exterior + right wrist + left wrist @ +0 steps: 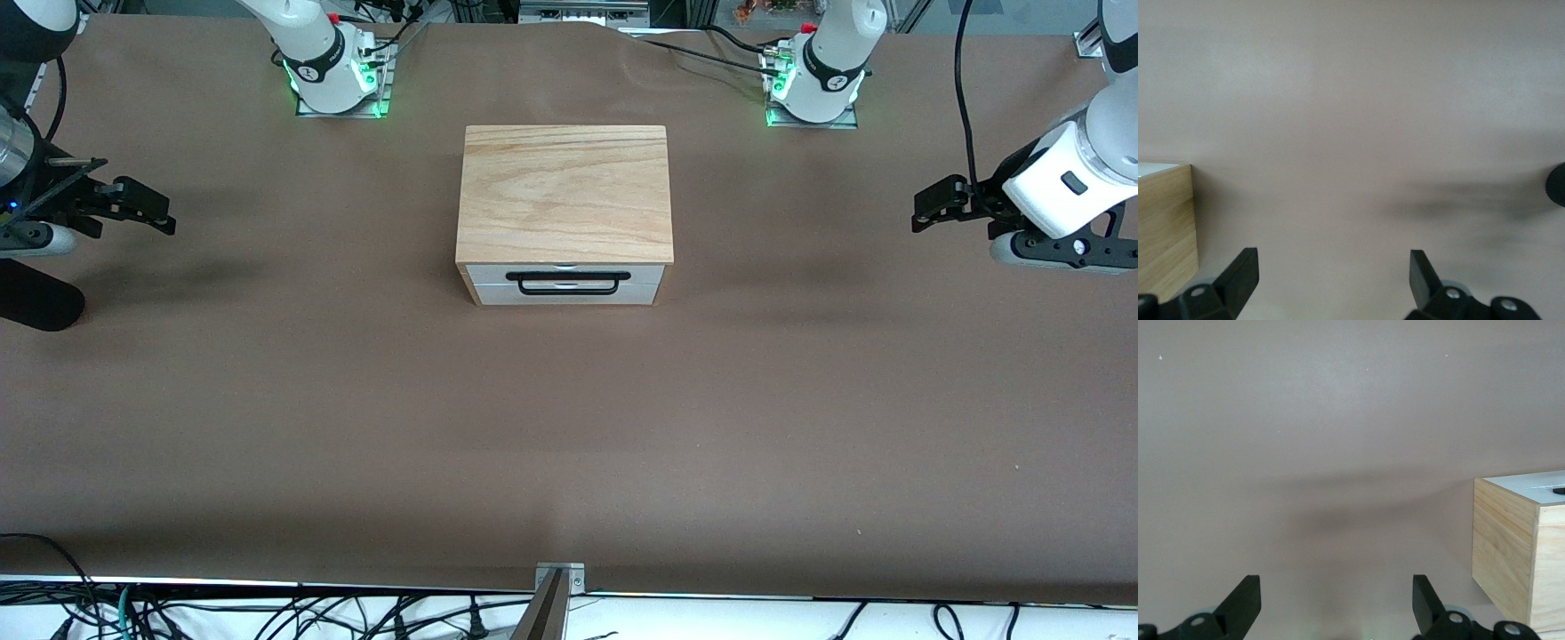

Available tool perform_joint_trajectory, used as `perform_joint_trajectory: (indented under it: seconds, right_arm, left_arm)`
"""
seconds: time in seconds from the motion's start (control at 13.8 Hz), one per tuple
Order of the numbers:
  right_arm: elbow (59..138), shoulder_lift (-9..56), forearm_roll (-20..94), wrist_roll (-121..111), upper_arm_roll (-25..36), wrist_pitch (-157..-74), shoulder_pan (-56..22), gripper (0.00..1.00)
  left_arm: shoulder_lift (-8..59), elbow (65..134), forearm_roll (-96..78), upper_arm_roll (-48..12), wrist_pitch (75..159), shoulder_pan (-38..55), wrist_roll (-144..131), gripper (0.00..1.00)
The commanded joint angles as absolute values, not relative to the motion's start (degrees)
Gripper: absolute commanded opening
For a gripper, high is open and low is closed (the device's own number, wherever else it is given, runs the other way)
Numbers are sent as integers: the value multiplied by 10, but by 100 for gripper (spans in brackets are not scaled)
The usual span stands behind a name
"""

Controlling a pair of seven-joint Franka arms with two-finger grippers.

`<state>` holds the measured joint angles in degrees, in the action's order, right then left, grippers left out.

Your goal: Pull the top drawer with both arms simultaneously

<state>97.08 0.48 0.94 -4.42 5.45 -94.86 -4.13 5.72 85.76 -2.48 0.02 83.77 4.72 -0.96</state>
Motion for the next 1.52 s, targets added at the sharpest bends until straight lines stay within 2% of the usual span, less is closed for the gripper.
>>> perform_joint_trajectory:
  seconds: [0.0, 0.87, 1.16, 1.45]
  right_arm:
    - [980, -3, 15, -38, 54, -954, -40, 100]
    - [980, -2, 16, -38, 54, -955, -40, 100]
    - [980, -2, 15, -38, 54, -954, -40, 100]
    - [980, 2, 13, -39, 54, -952, -41, 100]
  left_arm:
    - [49, 867, -20, -3, 846, 45, 1, 100]
    - [51, 867, -21, -3, 847, 45, 3, 100]
    - [73, 857, -28, -3, 848, 47, 4, 100]
    - [140, 856, -146, -4, 849, 50, 4, 100]
